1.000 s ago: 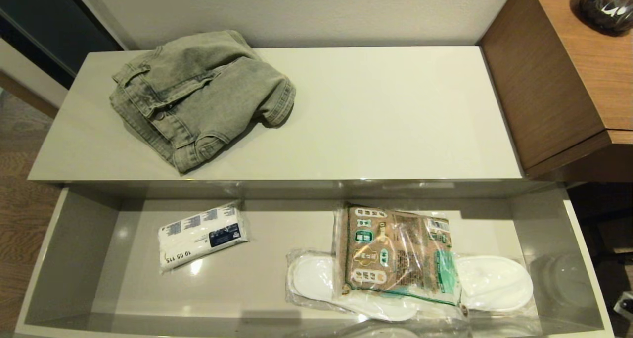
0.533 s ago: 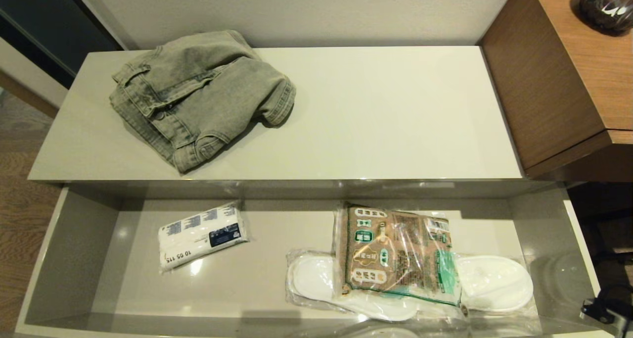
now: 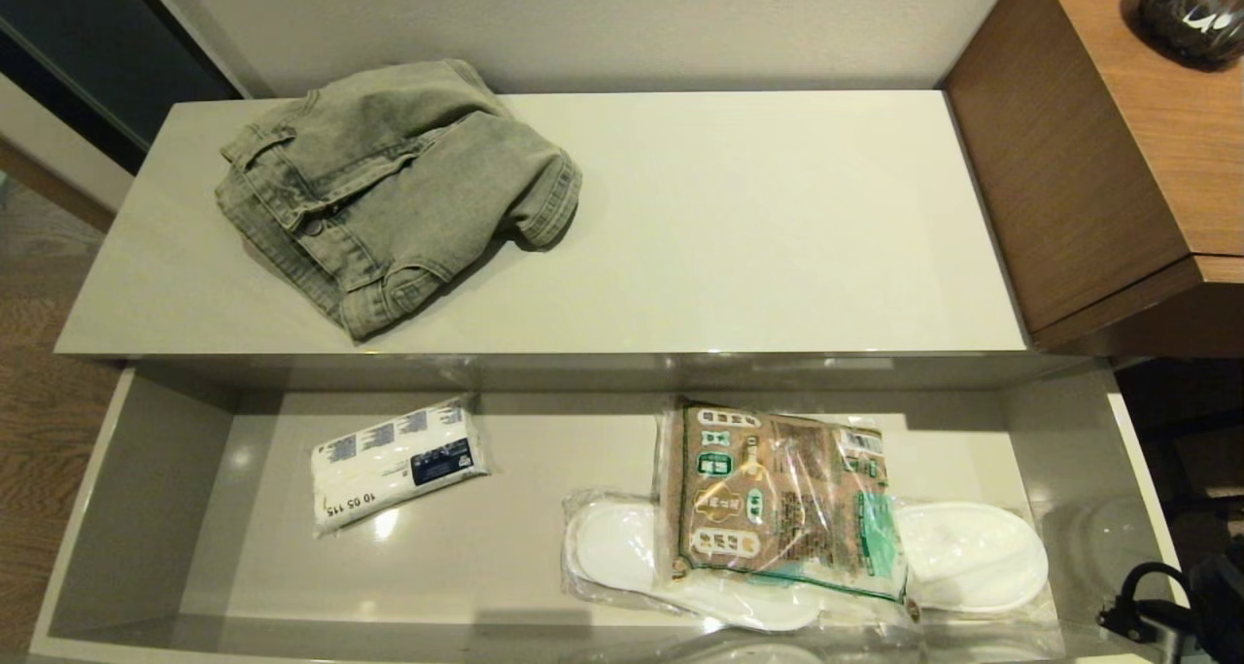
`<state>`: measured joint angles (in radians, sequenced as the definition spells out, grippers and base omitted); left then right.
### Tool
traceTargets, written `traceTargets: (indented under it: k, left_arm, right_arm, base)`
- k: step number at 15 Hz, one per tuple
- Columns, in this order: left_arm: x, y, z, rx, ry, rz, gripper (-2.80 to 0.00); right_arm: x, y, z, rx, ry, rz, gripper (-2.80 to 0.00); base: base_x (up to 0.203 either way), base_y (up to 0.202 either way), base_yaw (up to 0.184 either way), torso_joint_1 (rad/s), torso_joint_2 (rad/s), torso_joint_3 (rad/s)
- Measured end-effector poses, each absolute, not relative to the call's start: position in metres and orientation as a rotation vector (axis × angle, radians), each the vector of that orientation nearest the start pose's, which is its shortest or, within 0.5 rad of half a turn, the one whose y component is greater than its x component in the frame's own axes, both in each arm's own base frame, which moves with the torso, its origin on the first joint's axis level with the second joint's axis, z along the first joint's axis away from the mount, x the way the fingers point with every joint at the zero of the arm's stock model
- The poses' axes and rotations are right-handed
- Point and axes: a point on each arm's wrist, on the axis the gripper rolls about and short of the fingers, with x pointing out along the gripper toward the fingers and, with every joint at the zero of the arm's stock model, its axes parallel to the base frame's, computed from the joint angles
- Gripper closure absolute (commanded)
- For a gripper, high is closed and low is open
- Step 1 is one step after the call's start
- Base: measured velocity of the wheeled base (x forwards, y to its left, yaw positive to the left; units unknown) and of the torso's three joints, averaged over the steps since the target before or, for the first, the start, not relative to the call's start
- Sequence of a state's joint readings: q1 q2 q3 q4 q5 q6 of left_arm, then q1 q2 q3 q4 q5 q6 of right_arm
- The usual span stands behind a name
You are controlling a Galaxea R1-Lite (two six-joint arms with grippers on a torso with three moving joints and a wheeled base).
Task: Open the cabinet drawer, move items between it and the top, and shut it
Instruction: Close the drawer
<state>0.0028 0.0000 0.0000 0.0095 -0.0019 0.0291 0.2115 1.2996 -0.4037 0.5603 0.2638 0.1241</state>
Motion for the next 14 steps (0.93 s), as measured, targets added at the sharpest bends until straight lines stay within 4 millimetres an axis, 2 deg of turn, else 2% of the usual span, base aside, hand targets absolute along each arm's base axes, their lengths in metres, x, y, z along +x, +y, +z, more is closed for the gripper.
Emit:
traceTargets:
  k: [6, 14]
  left_arm:
    - [-0.023, 0.0, 0.074, 0.029, 0.01, 0.001, 0.0]
    - [-0.023, 0.0, 0.074, 0.029, 0.01, -0.001, 0.0]
  right_arm:
    - [0.111, 0.041, 0.082, 0.132, 1.537, 0.213, 0.0]
    - [0.136, 0.071, 0.072, 0.227, 1.389, 0.127, 0.0]
  base:
    - [0.0, 0.0, 0.0, 0.0, 0.0, 0.0]
    - [0.0, 0.0, 0.0, 0.0, 0.0, 0.0]
